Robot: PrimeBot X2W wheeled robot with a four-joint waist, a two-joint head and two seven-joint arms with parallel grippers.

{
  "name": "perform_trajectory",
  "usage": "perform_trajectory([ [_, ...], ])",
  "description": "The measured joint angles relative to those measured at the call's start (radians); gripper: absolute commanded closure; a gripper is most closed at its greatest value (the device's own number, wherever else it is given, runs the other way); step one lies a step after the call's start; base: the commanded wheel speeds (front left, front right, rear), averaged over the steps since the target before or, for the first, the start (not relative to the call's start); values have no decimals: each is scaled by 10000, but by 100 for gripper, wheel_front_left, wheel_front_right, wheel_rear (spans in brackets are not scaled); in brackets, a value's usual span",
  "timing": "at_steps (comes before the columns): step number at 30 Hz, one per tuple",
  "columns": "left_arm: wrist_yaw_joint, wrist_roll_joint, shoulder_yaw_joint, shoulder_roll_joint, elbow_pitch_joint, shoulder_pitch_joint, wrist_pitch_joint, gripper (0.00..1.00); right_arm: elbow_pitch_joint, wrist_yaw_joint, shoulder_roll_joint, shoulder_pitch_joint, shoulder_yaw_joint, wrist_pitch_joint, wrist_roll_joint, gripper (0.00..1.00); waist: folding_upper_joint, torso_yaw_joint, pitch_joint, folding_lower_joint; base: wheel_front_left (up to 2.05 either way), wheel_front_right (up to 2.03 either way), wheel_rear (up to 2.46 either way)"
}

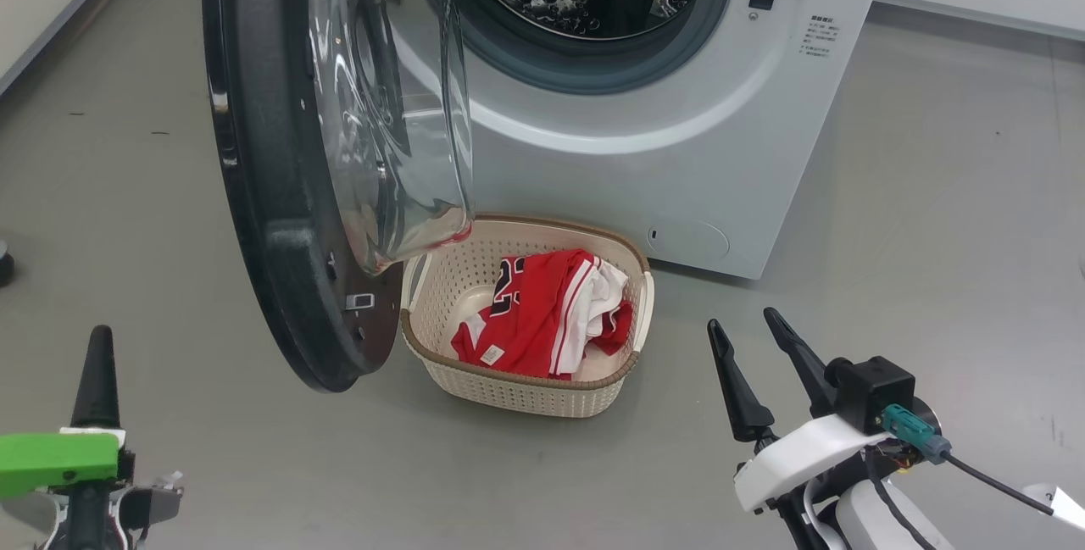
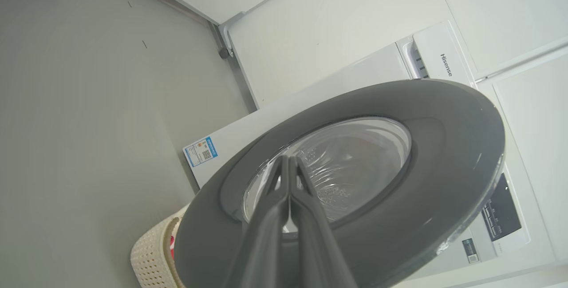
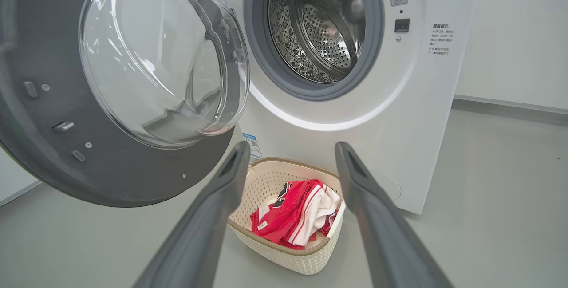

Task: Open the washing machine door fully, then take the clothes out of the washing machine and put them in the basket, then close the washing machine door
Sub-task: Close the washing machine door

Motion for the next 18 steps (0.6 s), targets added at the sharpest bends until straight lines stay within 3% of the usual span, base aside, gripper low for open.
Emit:
perform_trajectory([
  [7,725,-2828,625,-545,-33,-591,1770,100,2,0,48,13,109,0,0,0,0,-58,-88,0,0,0,0],
  [14,1668,-4368,1175,-460,-259,-782,2878,100,13,0,71,86,291,0,0,0,0,-224,-56,0,0,0,0],
  [18,2138,-4405,865,-420,-334,-801,3524,100,13,0,63,85,282,0,0,0,0,-376,57,0,0,0,0],
])
